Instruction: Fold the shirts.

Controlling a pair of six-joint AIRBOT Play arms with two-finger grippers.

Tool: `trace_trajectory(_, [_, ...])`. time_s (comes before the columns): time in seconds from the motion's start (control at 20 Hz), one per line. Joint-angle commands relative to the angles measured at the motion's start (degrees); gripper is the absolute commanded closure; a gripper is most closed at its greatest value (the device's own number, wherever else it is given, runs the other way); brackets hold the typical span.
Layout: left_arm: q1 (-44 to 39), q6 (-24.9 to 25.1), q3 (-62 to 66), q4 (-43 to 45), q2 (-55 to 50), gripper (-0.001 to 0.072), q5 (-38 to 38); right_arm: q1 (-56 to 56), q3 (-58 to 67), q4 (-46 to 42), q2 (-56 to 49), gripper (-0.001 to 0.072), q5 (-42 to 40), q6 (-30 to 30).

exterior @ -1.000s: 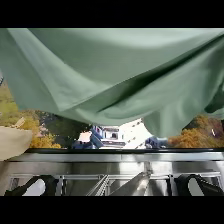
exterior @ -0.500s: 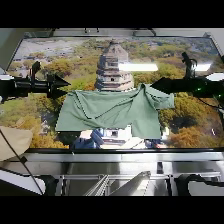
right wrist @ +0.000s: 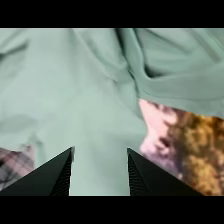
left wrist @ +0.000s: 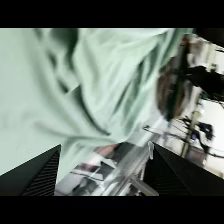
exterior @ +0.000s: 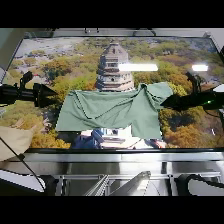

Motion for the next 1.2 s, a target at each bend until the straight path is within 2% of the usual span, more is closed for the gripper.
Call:
trace_trajectory(0.0, [3.06, -1.16, -8.24, 8.74, 6.23, 0.0099, 5.4, 0.57, -3.56, 0.66, -2.23, 0.0315, -5.07, -4.83])
trace_trajectory(0.1, [5.03, -1.14, -11.93, 9.09, 8.35, 0.0099, 6.62, 1.84, -3.37, 5.33, -4.98, 0.029, -6.99, -9.16])
trace_trajectory(0.15, [6.01, -1.14, -13.38, 9.55, 9.03, 0.0099, 6.84, 2.51, -3.32, 7.04, -6.21, 0.0236, -8.26, -9.92])
trace_trajectory(0.4, [9.22, -1.11, -17.09, 9.68, 9.22, 0.01, 6.88, 6.69, -0.02, 10.64, -10.95, 0.0244, -11.39, -12.0])
trace_trajectory(0.45, [9.2, -1.11, -17.38, 9.75, 9.2, 0.0099, 7.19, 7.39, 1.05, 10.64, -11.43, 0.0324, -11.91, -12.0])
trace_trajectory(0.6, [9.2, -1.09, -17.62, 9.77, 9.2, 0.0099, 9.2, 8.09, 4.11, 10.88, -11.63, 0.0393, -11.98, -11.74])
trace_trajectory(0.65, [9.18, -1.11, -17.62, 10.21, 9.2, 0.01, 10.16, 8.17, 4.76, 10.93, -11.63, 0.0503, -11.34, -11.74])
trace_trajectory(0.7, [9.01, -1.14, -17.59, 11.76, 9.2, 0.01, 11.17, 8.17, 5.09, 11.04, -11.63, 0.0581, -10.38, -11.21])
trace_trajectory(0.75, [8.66, -1.18, -17.59, 14.1, 9.2, 0.01, 12.07, 8.17, 5.18, 11.1, -11.63, 0.065, -9.27, -11.13])
trace_trajectory(0.8, [7.91, -1.51, -17.59, 16.83, 9.2, 0.01, 13.11, 8.26, 5.16, 11.06, -11.63, 0.0687, -8.28, -11.1])
trace_trajectory(0.9, [5.66, -3.28, -17.53, 20.59, 8.83, 0.01, 14.69, 8.63, 5.16, 11.34, -11.61, 0.0687, -7.87, -11.13])
trace_trajectory(1.15, [-2.25, -3.21, -17.51, 17.88, 3.43, 0.0101, 15.19, 9.49, 5.16, 15.98, -11.63, 0.0687, -7.87, -11.85])
